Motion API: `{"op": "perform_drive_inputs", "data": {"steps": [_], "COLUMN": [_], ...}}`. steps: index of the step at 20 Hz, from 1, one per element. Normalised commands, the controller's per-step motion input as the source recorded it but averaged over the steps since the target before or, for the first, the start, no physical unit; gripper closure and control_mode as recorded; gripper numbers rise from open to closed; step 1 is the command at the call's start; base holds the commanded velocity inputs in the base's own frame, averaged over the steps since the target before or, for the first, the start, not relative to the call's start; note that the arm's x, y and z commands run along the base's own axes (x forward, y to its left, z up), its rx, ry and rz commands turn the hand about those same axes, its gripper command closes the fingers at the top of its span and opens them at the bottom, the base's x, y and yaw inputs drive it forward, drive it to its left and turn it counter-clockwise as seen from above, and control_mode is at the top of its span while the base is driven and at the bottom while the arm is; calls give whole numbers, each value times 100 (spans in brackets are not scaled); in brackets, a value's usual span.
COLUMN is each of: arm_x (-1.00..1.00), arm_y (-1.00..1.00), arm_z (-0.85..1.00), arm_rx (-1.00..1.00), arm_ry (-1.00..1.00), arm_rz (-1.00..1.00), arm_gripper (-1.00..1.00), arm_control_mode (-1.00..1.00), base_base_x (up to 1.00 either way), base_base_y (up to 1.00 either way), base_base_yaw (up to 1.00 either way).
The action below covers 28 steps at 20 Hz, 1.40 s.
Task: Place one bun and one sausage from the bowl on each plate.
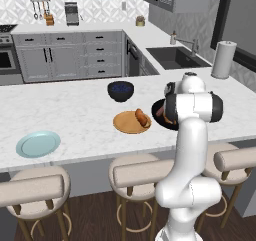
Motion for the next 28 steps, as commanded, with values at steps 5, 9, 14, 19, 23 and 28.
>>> {"op": "perform_drive_inputs", "data": {"steps": [5, 9, 14, 19, 23, 28], "arm_x": [46, 6, -9, -14, -9, -2], "arm_y": [-29, -6, 12, 2, 0, 0], "arm_z": [-39, -18, -36, -32, -32, -7], "arm_rx": [0, 0, -2, -2, -1, -1], "arm_ry": [3, 3, 0, -5, -5, -4], "arm_rz": [14, 6, 0, 0, 0, 0], "arm_gripper": [-100, -100, -100, -100, -100, -100], "arm_control_mode": [-100, -100, -100, -100, -100, -100], "base_base_x": [0, 0, 0, 0, 0, 0], "base_base_y": [0, 0, 0, 0, 0, 0], "base_base_yaw": [0, 0, 0, 0, 0, 0]}}
